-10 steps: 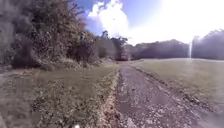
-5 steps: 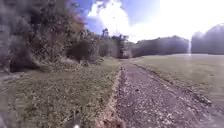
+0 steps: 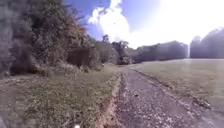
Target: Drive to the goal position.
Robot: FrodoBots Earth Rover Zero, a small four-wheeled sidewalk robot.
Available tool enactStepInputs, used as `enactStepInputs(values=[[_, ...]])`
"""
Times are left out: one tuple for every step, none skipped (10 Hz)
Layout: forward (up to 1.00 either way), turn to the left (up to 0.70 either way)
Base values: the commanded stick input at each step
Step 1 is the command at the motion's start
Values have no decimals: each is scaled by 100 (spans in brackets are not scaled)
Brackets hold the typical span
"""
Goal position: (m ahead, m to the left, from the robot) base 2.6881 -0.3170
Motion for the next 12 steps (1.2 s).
enactStepInputs(values=[[70,0],[70,0],[70,0],[70,0],[70,-35],[70,-35],[70,-35],[70,-35],[70,-35],[70,-35],[70,-35],[70,-35]])
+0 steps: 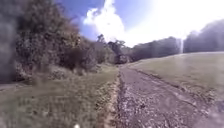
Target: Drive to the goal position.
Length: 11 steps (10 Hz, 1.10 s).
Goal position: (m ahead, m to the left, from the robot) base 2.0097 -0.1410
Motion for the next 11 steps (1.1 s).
enactStepInputs(values=[[70,-35],[70,-35],[70,-35],[70,-35],[70,-35],[70,-35],[70,-21],[70,-6],[70,0],[70,0],[70,0]])
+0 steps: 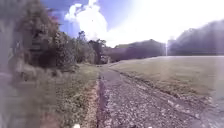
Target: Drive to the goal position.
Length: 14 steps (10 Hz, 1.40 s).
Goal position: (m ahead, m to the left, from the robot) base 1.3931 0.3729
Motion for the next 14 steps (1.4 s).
enactStepInputs(values=[[70,0],[70,0],[70,0],[70,0],[70,0],[70,0],[70,0],[70,0],[70,0],[70,0],[70,0],[70,9],[70,22],[70,31]])
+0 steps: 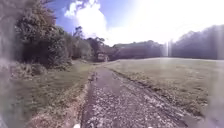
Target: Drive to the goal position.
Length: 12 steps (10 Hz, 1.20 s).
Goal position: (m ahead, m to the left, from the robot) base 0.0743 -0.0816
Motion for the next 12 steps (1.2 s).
enactStepInputs(values=[[70,33],[70,35],[70,35],[70,35],[70,35],[70,35],[70,33],[70,27],[70,20],[70,14],[70,7],[70,1]])
